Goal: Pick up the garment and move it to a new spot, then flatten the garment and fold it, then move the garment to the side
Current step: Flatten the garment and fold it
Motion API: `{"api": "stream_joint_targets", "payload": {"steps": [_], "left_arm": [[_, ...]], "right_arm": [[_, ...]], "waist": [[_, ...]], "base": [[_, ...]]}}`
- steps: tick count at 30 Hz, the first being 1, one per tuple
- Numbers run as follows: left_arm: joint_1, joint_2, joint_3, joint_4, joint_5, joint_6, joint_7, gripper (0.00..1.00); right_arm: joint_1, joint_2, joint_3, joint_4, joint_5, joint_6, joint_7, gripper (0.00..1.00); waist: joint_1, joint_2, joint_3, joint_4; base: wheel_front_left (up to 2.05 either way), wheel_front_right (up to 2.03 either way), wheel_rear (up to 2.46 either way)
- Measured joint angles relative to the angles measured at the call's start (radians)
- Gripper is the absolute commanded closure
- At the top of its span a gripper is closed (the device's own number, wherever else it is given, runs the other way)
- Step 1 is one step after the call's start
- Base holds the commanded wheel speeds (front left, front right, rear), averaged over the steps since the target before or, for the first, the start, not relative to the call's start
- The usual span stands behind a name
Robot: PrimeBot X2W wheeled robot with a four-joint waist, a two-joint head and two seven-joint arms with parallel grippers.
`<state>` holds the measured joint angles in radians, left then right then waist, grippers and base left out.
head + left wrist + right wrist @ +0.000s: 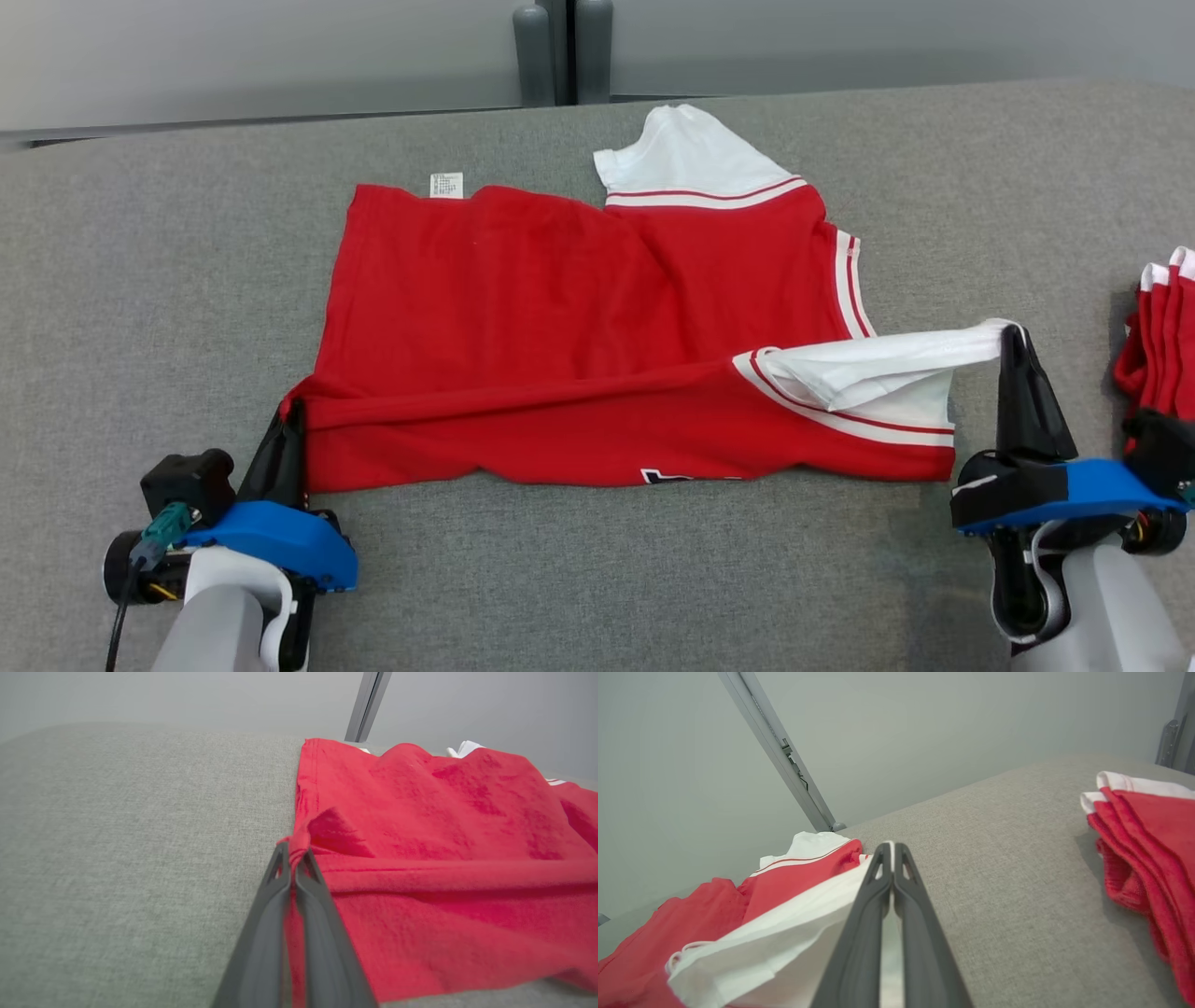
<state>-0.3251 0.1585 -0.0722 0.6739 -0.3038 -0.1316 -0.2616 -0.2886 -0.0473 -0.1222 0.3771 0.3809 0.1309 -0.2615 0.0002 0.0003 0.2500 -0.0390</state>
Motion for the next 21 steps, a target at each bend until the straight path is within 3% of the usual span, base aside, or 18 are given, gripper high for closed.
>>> {"api": "stream_joint_targets", "payload": {"steps": [7,8,9,10,11,12,21], "left_arm": [[-0.066,0.013,-0.036,0.036,-0.026,0.000,0.000,1.00],[-0.070,0.013,-0.038,0.037,-0.031,0.000,0.000,0.87],[-0.071,0.013,-0.039,0.035,-0.032,0.000,0.000,0.11],[-0.071,0.013,-0.039,0.032,-0.036,0.000,0.000,0.00],[-0.071,0.013,-0.039,0.022,-0.041,0.000,0.000,0.00],[-0.071,0.012,-0.033,0.005,-0.045,0.000,0.000,0.00],[0.052,-0.002,-0.004,-0.127,-0.072,0.000,0.000,0.00]], "right_arm": [[-0.084,0.000,-0.007,0.059,-0.045,0.000,0.000,1.00],[-0.091,0.000,-0.007,0.066,-0.048,0.000,0.000,1.00],[-0.098,0.000,-0.005,0.072,-0.053,0.000,0.000,1.00],[-0.103,0.000,-0.004,0.076,-0.058,0.000,0.000,1.00],[-0.106,0.000,-0.005,0.077,-0.064,0.000,0.000,0.69],[-0.109,0.000,-0.007,0.078,-0.063,0.000,0.000,0.00],[-0.045,-0.001,-0.052,0.018,-0.052,0.000,0.000,0.00]], "waist": [[-0.0001,0.0000,0.037,0.004],[-0.0001,0.0000,0.040,0.005],[-0.0001,0.0000,0.043,0.007],[-0.0001,0.0000,0.046,0.008],[-0.0002,0.0000,0.048,0.009],[-0.0001,0.0000,0.050,0.010],[-0.0002,-0.0002,0.043,0.014]], "base": [[0.00,0.00,0.00],[0.00,0.00,0.00],[0.00,0.00,0.00],[0.00,0.00,0.00],[0.00,0.00,0.00],[0.00,0.00,0.00],[0.00,0.00,0.00]]}}
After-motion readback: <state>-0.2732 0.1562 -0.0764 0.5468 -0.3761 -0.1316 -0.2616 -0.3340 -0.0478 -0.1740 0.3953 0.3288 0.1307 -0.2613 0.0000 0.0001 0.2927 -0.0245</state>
